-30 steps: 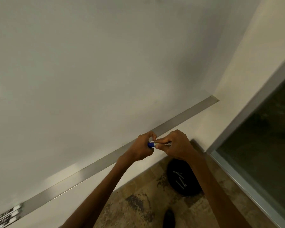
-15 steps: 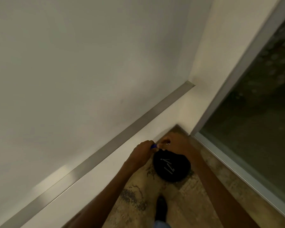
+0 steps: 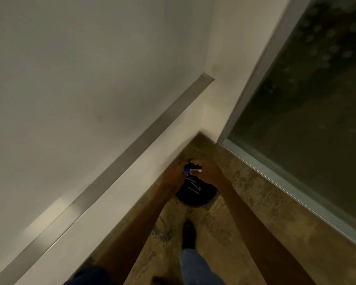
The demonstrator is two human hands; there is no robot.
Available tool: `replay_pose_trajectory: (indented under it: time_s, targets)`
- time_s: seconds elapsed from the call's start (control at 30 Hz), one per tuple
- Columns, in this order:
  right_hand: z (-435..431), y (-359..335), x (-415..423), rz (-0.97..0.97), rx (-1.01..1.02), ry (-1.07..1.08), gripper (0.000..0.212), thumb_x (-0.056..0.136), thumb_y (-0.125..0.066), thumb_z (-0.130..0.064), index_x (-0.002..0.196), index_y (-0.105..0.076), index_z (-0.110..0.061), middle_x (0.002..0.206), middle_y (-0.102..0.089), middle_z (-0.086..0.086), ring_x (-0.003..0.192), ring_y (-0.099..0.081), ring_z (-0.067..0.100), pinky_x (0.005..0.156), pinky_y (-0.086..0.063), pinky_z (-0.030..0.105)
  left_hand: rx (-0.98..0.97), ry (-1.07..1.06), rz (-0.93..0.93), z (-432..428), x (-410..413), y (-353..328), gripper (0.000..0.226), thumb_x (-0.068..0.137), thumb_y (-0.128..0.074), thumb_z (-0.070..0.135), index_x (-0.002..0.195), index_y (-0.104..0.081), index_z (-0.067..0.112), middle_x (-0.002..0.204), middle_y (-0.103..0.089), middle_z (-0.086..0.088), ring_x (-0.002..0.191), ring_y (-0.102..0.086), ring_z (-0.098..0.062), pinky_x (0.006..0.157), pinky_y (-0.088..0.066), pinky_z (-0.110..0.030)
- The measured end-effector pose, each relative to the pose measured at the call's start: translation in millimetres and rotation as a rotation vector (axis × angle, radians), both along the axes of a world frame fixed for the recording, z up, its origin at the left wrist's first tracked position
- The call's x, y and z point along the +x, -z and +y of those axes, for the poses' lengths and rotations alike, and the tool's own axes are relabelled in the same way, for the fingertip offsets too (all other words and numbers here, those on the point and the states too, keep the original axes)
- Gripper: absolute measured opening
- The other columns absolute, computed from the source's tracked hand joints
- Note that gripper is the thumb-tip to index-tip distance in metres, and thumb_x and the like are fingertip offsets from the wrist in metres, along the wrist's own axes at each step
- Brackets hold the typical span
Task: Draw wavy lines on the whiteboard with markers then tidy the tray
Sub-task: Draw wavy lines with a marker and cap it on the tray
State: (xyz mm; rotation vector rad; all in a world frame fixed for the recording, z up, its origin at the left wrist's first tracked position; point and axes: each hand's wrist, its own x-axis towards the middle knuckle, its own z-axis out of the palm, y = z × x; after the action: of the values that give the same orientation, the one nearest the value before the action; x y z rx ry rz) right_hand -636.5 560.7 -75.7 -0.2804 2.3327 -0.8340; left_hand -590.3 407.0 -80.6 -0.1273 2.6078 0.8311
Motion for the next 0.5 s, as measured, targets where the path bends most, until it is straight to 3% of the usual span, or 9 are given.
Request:
replay_pose_trajectory:
  time_s: [0.07,0.2,0.5]
  targets:
    - [8.1,7.0,-2.1,0.004,0.03,0.022,0.045,0.096,-0.056,-0.034,0.136,-0.053,-0.013,0.135,-0.056,0.009,0.124,-0.051,0.028,0.104,-0.037,0.033,-0.027,0.043,0.006,7.6,-3.8,7.5,0.041,0.098,-0.047,0.008,0.139,-0.046,0.008,0.144,-0.045,-0.012,0.13,-0.045,-0.03,0.106,-0.034,-0.034]
    - [19.5,16.1,-5.1,0.009,0.006,0.065,0.032,0.098,-0.055,-0.023,0.124,-0.064,-0.007,0.126,-0.063,0.014,0.117,-0.058,0.03,0.102,-0.045,0.04,-0.099,0.088,0.017,18.4,-9.6,13.2,0.039,0.102,-0.039,0.01,0.141,-0.044,0.008,0.147,-0.042,-0.011,0.134,-0.039,-0.027,0.105,-0.028,-0.028]
    - [-3.4,10.9,-3.9,0.101,-0.068,0.143,0.029,0.098,-0.052,-0.026,0.115,-0.068,-0.009,0.114,-0.069,0.01,0.105,-0.064,0.026,0.094,-0.05,0.041,-0.172,0.007,0.162,20.6,-6.8,5.2,0.029,0.1,-0.046,0.016,0.127,-0.058,0.015,0.132,-0.053,-0.006,0.119,-0.051,-0.025,0.094,-0.047,-0.035]
